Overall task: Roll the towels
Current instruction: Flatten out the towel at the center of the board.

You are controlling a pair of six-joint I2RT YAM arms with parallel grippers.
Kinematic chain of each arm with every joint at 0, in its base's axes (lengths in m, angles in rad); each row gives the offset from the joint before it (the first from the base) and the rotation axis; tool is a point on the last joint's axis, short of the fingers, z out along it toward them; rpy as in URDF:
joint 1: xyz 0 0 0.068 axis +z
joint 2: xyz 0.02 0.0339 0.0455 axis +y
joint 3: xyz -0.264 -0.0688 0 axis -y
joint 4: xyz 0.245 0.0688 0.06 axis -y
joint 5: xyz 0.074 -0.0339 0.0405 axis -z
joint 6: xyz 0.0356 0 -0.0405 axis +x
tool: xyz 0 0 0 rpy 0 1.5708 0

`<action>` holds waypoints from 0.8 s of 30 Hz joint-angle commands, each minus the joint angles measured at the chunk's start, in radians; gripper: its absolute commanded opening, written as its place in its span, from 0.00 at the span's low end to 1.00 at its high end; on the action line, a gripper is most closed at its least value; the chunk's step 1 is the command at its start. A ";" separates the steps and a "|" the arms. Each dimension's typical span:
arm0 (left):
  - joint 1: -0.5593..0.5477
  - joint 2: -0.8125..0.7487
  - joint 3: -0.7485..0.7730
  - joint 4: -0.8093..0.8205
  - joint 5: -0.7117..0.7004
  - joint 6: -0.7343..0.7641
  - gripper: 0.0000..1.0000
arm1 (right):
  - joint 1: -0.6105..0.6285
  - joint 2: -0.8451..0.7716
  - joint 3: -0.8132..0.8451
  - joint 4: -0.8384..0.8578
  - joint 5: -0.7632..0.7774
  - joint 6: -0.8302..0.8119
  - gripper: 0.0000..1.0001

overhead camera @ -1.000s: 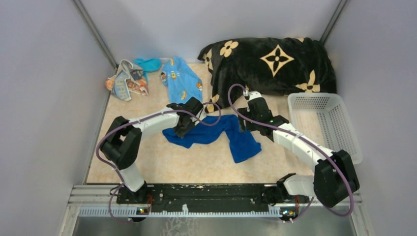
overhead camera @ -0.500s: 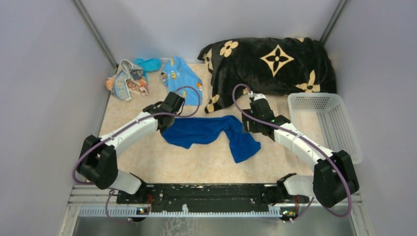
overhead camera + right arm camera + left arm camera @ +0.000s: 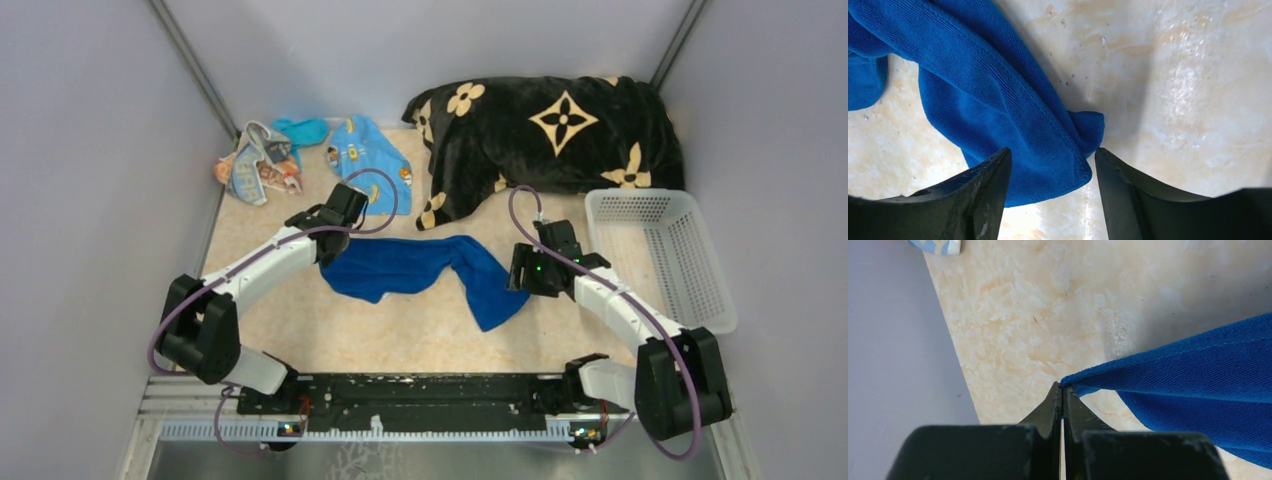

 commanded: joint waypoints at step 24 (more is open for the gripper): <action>0.047 -0.059 0.046 0.012 -0.010 -0.020 0.00 | -0.013 -0.093 0.084 -0.051 0.034 0.025 0.00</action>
